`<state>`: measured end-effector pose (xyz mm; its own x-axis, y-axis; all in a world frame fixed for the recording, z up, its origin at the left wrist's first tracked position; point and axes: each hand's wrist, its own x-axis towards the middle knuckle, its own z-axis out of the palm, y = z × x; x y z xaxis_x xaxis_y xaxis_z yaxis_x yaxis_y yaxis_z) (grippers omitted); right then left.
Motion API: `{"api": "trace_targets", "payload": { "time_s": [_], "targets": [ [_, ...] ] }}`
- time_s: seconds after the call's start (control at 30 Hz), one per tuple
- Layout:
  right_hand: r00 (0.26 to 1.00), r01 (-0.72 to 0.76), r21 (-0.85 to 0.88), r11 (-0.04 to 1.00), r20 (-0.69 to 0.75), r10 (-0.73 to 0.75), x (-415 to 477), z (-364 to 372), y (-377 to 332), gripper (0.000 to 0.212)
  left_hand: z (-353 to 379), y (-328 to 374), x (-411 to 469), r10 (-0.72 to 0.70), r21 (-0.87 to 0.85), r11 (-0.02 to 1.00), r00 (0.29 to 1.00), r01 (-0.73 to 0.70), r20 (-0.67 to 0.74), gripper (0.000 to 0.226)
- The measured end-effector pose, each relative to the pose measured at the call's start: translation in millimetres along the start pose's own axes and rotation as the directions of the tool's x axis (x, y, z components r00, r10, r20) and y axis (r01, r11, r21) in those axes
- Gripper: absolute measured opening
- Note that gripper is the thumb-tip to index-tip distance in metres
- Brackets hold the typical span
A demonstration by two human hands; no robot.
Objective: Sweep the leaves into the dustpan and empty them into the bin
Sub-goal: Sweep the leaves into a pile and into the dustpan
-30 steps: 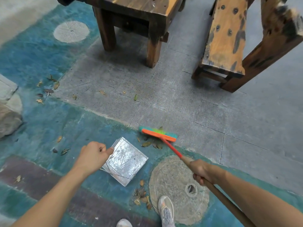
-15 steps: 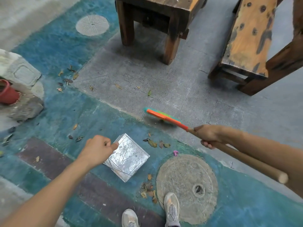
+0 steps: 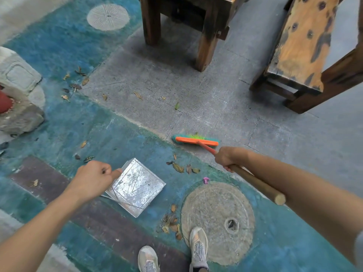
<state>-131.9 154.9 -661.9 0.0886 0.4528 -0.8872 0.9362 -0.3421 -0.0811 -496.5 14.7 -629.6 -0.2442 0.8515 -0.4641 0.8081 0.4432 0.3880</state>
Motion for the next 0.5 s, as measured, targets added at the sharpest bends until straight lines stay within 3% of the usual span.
{"api": "trace_targets", "payload": {
  "time_s": [0.07, 0.17, 0.27, 0.4, 0.5],
  "targets": [
    [1.000, 0.015, -0.119, 0.993, 0.024, -0.012, -16.5, 18.2, 1.2, 0.021, -3.1, 3.0, 0.3, -0.006, -0.014, 1.000, 1.000, 0.006, -0.002, 0.062],
    [0.989, 0.067, -0.154, 0.986, 0.140, -0.046, -33.3, 33.3, 5.4, 0.021, -7.7, 8.3, -0.3, 0.002, -0.013, 1.000, 1.000, -0.002, -0.009, 0.061],
    [0.989, 0.090, -0.119, 0.989, 0.126, -0.075, -53.4, 32.2, 8.8, 0.028, -11.2, 8.1, -5.2, 0.013, -0.006, 1.000, 1.000, -0.013, -0.010, 0.062],
    [0.968, -0.064, -0.023, 0.998, 0.243, 0.068, -71.2, 18.0, 7.2, 0.030, -16.2, 1.6, -15.4, 0.059, -0.049, 0.997, 0.998, -0.060, -0.008, 0.062],
    [0.971, -0.091, 0.047, 0.995, 0.226, 0.078, -69.9, 6.2, -12.1, 0.027, -20.2, -5.5, -20.5, 0.065, -0.071, 0.995, 0.998, -0.066, -0.013, 0.063]
  ]
}}
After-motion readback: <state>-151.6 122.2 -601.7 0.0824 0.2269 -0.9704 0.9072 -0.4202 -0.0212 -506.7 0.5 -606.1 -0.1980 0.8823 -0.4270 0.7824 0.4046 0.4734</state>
